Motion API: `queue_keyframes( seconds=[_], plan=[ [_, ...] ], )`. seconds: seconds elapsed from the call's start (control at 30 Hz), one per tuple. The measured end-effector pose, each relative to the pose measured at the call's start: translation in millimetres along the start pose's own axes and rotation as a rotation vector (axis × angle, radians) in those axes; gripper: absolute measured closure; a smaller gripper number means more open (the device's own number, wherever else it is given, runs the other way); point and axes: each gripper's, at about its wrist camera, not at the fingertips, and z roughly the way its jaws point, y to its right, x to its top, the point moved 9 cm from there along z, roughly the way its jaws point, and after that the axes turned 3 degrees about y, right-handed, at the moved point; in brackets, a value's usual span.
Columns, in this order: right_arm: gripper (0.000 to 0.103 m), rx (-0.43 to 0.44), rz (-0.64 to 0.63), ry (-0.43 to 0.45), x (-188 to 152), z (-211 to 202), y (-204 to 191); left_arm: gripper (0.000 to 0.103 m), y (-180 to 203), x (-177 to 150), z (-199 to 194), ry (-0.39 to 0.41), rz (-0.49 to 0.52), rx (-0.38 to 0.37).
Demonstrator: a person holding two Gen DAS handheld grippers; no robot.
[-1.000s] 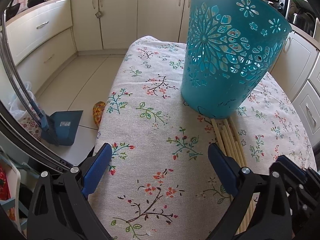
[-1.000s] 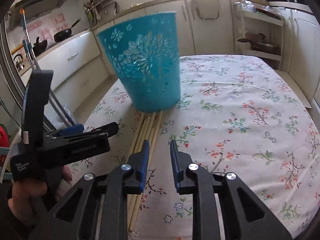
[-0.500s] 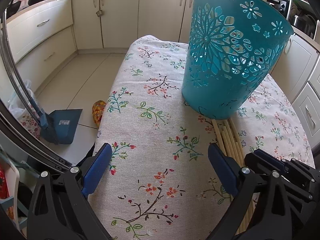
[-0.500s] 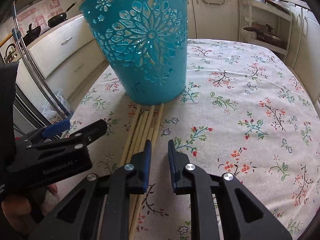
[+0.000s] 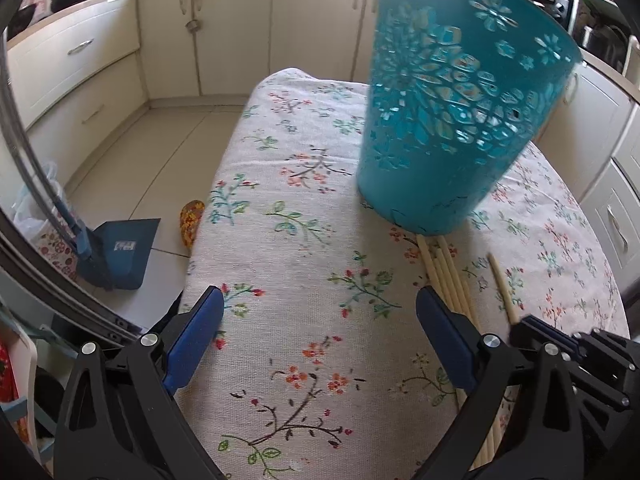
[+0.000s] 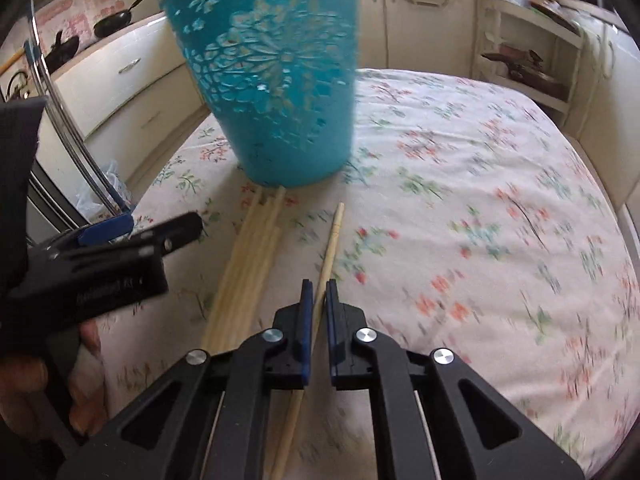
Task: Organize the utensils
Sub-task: 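Close the right tool on one chopstick while the left tool closes on another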
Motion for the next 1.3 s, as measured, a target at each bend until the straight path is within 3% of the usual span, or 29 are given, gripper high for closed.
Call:
queue_keyframes(
  seconds=[0.1,0.23,0.4,0.77,1.0,1.07,1.13,1.23,1.3],
  plan=[
    [0.096,0.016,0.03,0.019,-8,-8,8,0.01,15,-5,1,-0.032,0.065,-0.033],
    [0.096,0.02,0.032,0.029,-6,-7,7,0.01,29,-7,-1,-0.048,0.064,-0.061],
    [0.096,0.036,0.04,0.034,-6,-6,6,0.01,33,-10,4,-0.065,0.082,0.005],
    [0.096,0.056,0.053,0.035,-6,-7,9,0.012,32,-6,13,-0.085,0.103,0.072],
    [0.096,0.049,0.045,0.037,-5,-6,8,0.041,40,6,16,-0.083,0.117,0.048],
    [0.096,0.045,0.041,0.039,-5,-6,8,0.053,45,7,16,-0.082,0.135,0.029],
    [0.096,0.043,0.04,0.041,-5,-6,7,0.078,50,7,15,-0.085,0.147,0.009],
    [0.096,0.043,0.039,0.045,-4,-5,8,0.094,56,5,14,-0.101,0.159,-0.024],
    [0.096,0.04,0.031,0.051,-3,-5,7,0.096,57,3,13,-0.114,0.158,-0.038]
  ],
)
